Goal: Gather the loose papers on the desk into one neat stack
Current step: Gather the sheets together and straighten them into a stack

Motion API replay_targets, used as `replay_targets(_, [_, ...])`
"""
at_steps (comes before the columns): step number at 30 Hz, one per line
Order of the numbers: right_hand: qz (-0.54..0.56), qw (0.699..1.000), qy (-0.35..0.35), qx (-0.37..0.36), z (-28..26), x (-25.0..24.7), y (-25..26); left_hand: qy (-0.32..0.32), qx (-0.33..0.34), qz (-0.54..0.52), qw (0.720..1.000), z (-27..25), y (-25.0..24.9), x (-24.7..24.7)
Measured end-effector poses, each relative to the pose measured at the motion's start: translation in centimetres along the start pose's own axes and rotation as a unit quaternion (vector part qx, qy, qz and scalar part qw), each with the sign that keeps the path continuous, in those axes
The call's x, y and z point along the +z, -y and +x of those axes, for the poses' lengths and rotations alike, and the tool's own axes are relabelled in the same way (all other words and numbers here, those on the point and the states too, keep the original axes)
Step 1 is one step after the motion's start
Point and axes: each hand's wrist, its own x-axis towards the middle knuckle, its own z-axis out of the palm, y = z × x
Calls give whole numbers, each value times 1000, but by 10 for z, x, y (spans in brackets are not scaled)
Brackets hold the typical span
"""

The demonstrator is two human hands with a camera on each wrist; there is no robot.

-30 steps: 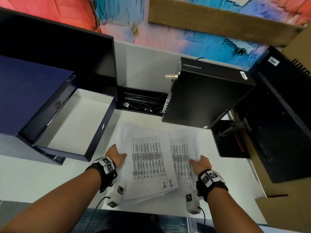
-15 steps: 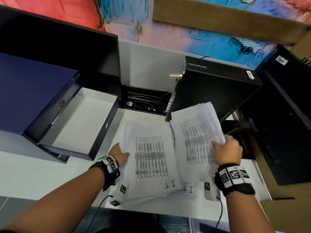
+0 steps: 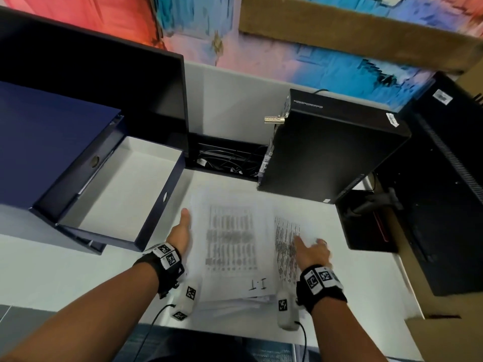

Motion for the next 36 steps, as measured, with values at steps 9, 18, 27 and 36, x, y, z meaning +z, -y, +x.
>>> replay_targets(9, [-84,994,20,69,15,18,-22,-46,89,334,937,3,12,3])
replay_targets(18, [32,994,90,51,8,21,-24,-42,103,349,930,1,11,3])
replay_targets(27, [116,991,-25,-67,-6,-41,14,-39,103,342,933,1,7,-4])
replay_targets(36, [308,926,30,-215,-54,-144,56,-31,111,357,927,-4,-3,8])
